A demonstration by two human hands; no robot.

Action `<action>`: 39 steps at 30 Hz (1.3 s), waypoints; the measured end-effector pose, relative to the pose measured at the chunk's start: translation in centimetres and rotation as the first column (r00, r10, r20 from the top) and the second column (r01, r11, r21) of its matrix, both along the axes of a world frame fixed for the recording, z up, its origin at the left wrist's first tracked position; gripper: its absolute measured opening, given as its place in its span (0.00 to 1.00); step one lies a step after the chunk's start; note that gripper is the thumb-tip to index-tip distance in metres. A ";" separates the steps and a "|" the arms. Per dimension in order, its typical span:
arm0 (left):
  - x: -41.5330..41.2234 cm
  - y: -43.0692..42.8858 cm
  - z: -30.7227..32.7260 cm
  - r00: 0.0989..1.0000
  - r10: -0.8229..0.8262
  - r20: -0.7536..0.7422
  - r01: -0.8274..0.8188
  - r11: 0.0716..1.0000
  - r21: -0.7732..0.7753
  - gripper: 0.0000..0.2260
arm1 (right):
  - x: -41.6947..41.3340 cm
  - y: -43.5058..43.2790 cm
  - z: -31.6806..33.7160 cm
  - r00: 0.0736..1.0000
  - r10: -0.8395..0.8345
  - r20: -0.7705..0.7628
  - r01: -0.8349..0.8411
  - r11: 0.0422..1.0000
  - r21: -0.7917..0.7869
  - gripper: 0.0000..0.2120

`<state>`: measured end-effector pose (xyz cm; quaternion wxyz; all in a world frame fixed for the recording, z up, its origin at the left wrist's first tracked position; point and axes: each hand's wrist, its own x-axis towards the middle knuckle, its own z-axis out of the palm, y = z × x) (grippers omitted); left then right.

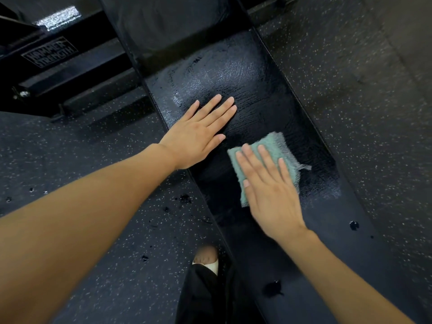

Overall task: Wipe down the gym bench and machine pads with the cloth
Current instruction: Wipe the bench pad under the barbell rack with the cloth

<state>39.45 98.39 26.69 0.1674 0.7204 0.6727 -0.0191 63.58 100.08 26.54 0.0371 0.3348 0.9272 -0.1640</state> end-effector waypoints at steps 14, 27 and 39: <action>-0.1 0.0 -0.1 1.000 -0.008 -0.003 0.008 1.000 0.008 0.30 | -4.6 -7.2 0.3 0.996 -0.085 -0.027 0.085 0.996 -0.005 0.26; 1.0 -0.8 -0.1 0.999 0.026 -0.020 -0.026 0.999 0.031 0.29 | 2.3 1.2 0.1 0.985 -0.174 0.005 0.174 0.985 0.002 0.25; 1.6 -1.3 0.0 0.998 0.044 -0.039 -0.042 0.998 0.045 0.28 | -1.1 -7.9 0.4 1.000 -0.023 0.001 0.023 0.999 0.030 0.26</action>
